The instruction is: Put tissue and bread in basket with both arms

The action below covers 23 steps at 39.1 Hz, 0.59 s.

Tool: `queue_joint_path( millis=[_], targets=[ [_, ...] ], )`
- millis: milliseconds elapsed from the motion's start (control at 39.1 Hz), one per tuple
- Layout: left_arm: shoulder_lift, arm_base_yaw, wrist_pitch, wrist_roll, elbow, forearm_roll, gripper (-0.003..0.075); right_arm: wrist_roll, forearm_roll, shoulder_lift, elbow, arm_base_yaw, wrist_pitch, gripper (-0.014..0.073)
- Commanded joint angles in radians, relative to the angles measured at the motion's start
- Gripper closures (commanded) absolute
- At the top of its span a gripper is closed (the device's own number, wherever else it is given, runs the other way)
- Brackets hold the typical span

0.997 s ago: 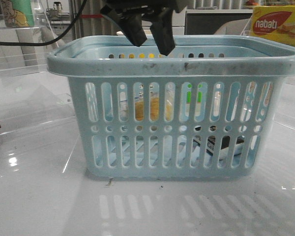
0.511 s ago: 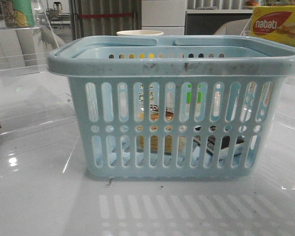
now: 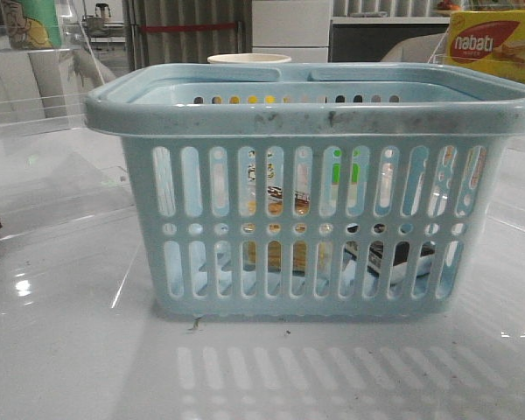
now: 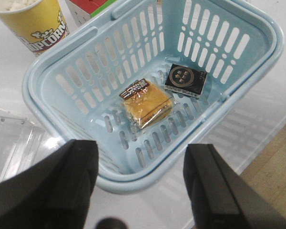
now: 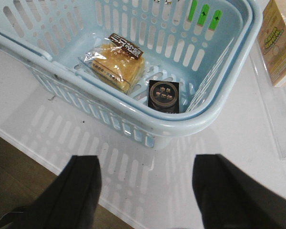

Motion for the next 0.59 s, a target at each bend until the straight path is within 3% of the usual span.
queue_joint_path(
  millis=[0, 281, 563],
  targets=[
    [-0.116, -0.008, -0.096, -0.030, 0.062, -0.001, 0.0265, -0.011, 0.000, -0.004, -0.028, -0.002, -0.067, 0.0070],
    [-0.385, -0.008, -0.139, -0.086, 0.308, 0.017, 0.0265, -0.011, 0.000, -0.004, -0.028, -0.002, -0.067, 0.0070],
    [-0.592, -0.008, -0.139, -0.086, 0.457, 0.047, 0.0265, -0.011, 0.000, -0.004, -0.028, -0.002, -0.068, 0.0070]
  ],
)
